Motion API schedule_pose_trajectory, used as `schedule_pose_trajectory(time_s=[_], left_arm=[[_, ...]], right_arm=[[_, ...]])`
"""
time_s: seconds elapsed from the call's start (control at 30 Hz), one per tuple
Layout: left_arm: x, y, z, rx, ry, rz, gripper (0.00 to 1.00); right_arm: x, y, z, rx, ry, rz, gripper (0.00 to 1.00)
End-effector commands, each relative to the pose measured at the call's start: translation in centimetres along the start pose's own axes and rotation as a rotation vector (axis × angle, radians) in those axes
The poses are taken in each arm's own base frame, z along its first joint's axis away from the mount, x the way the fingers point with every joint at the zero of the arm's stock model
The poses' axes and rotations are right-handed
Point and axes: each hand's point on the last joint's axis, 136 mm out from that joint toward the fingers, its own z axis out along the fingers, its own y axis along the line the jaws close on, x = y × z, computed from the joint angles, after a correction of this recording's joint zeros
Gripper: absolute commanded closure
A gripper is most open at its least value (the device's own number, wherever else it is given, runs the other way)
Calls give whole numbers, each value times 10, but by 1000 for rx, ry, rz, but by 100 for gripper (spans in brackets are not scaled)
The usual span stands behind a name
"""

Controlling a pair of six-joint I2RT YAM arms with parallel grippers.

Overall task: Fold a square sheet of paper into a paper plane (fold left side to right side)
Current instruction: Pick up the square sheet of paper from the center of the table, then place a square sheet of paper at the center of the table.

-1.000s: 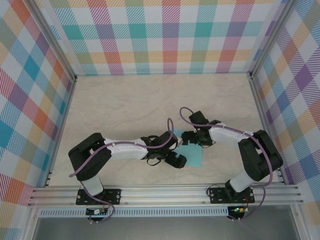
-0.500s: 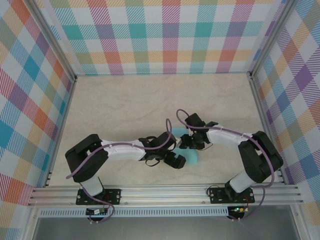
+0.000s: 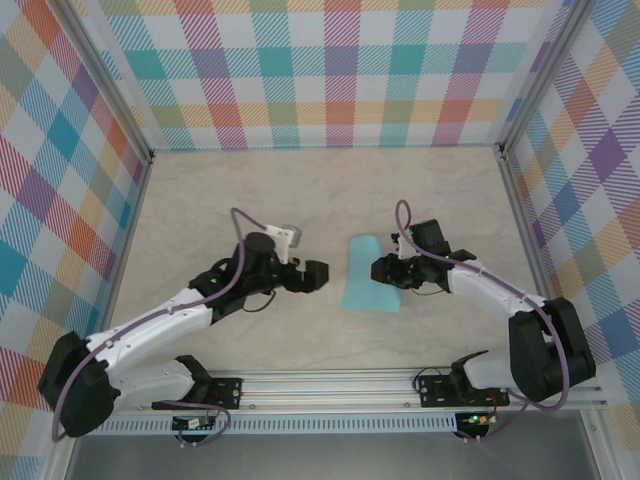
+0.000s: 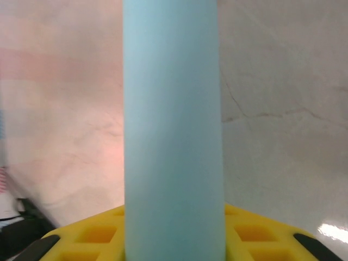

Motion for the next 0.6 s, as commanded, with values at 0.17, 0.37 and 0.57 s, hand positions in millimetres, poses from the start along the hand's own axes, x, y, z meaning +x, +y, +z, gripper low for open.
schedule_pose_trajectory(time_s=[0.17, 0.37, 0.57], left_arm=[[-45, -43, -48, 354, -69, -110, 0], [-71, -80, -70, 471, -84, -39, 0], [-87, -101, -71, 560, -68, -32, 0]], right_arm=[[-30, 101, -74, -457, -77, -198, 66], [-39, 158, -125, -607, -117, -306, 66], [-38, 190, -154, -669, -132, -367, 66]])
